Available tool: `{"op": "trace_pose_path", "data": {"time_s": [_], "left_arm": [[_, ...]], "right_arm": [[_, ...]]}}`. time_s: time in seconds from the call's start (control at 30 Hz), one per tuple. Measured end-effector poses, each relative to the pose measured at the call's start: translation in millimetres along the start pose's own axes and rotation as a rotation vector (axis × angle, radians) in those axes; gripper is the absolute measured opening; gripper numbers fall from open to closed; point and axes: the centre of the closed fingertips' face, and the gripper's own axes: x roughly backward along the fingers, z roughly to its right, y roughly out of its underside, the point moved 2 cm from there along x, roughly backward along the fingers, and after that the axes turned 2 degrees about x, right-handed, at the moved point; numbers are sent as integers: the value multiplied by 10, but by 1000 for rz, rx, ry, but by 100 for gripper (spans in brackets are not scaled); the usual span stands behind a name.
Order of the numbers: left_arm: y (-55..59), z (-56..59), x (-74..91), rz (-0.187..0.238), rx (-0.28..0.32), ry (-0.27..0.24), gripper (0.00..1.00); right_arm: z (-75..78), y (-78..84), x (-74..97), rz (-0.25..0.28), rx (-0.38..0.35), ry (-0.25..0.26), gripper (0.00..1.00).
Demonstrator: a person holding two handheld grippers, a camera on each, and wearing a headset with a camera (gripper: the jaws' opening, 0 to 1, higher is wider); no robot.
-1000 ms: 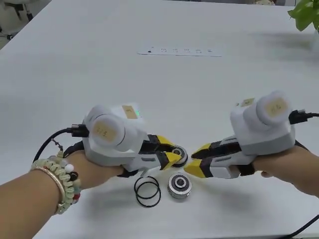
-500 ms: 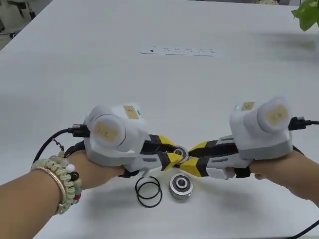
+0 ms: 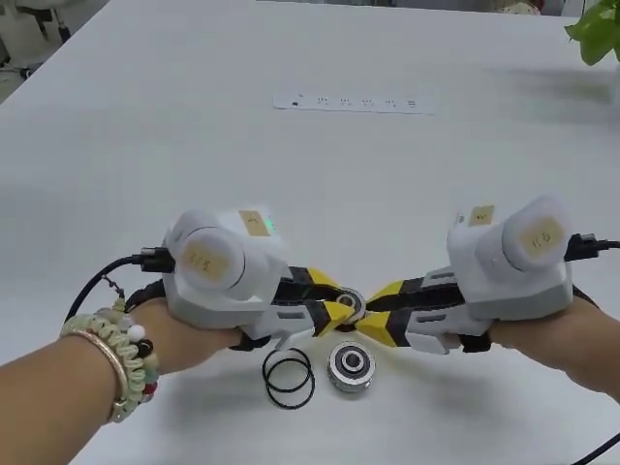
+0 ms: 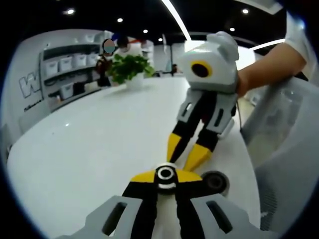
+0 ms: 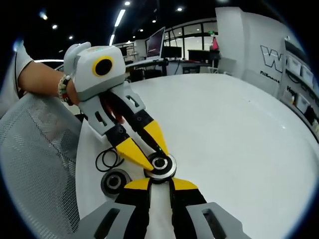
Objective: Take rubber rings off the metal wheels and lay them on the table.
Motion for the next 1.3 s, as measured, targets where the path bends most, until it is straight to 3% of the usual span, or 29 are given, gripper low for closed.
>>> {"op": "trace_pose_path", "data": {"time_s": [0.23,0.37,0.57,1.03,1.1,1.17,1.2,1.3], "left_arm": [[4,-2,2,0,-1,1,13],[6,-4,2,0,0,2,13],[7,-5,1,0,-1,1,13],[6,-8,-1,0,0,3,13],[6,-8,-2,0,0,2,13],[7,-9,-1,0,0,2,13],[7,-9,-1,0,0,2,13],[8,-7,-1,-1,1,1,13]], "right_arm": [[25,-18,5,5,31,28,17],[3,-23,-7,14,5,7,15],[-26,-36,-50,5,46,14,20],[-2,-31,7,-1,42,12,14],[1,-21,19,-7,46,13,11],[34,0,39,-16,55,35,0],[24,-4,44,-11,31,24,0],[23,-4,27,-18,49,31,0]]}}
